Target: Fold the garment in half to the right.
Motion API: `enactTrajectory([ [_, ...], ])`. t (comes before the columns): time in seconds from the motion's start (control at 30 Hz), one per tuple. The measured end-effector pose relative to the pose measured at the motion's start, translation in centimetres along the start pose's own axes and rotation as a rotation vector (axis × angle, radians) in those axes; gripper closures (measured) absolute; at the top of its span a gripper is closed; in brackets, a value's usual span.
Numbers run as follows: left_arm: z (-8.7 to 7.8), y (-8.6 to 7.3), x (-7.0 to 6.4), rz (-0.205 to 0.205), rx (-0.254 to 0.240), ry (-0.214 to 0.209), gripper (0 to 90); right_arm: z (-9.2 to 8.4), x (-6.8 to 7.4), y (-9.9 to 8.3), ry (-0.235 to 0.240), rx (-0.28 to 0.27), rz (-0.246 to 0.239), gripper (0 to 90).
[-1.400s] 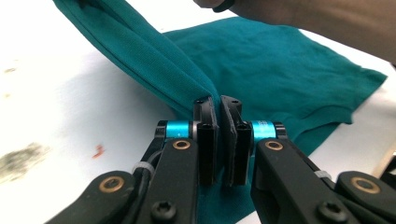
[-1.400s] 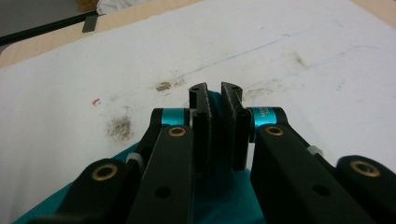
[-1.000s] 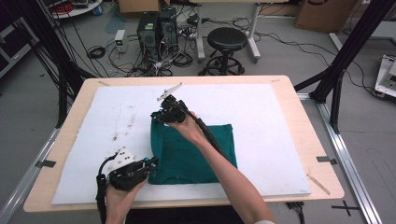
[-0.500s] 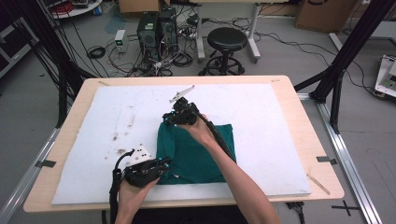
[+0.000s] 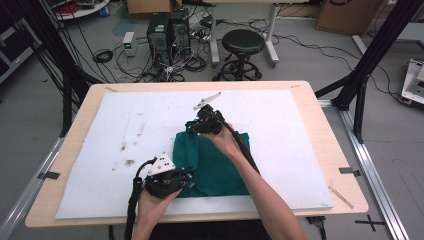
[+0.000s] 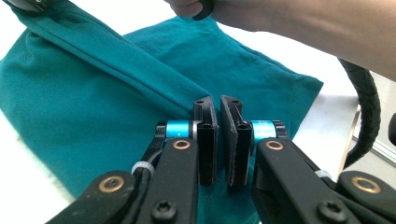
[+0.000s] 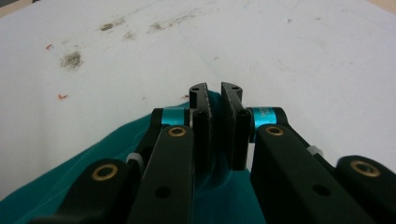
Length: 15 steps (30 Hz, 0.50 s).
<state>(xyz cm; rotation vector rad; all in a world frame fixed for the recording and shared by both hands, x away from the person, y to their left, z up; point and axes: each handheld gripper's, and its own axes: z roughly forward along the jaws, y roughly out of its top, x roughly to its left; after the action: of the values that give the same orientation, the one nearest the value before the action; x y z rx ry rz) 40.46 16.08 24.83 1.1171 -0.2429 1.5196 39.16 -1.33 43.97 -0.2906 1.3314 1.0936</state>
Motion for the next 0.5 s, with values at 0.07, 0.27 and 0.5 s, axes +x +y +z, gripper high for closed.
enactTrajectory([
  [0.07, 0.3, 0.1, -0.2, 0.000, 0.000, -0.008, 84.8, -0.3, -0.2, -0.3, -0.003, -0.006, 0.003, 84.4],
  [0.27, 1.4, 0.8, -0.9, -0.004, 0.008, -0.022, 84.8, -1.5, -0.7, -0.9, -0.015, -0.018, 0.016, 84.4],
  [0.5, 3.0, 1.3, -1.9, 0.014, 0.014, -0.025, 84.8, -2.6, -1.6, -1.9, -0.032, -0.020, 0.032, 84.4],
])
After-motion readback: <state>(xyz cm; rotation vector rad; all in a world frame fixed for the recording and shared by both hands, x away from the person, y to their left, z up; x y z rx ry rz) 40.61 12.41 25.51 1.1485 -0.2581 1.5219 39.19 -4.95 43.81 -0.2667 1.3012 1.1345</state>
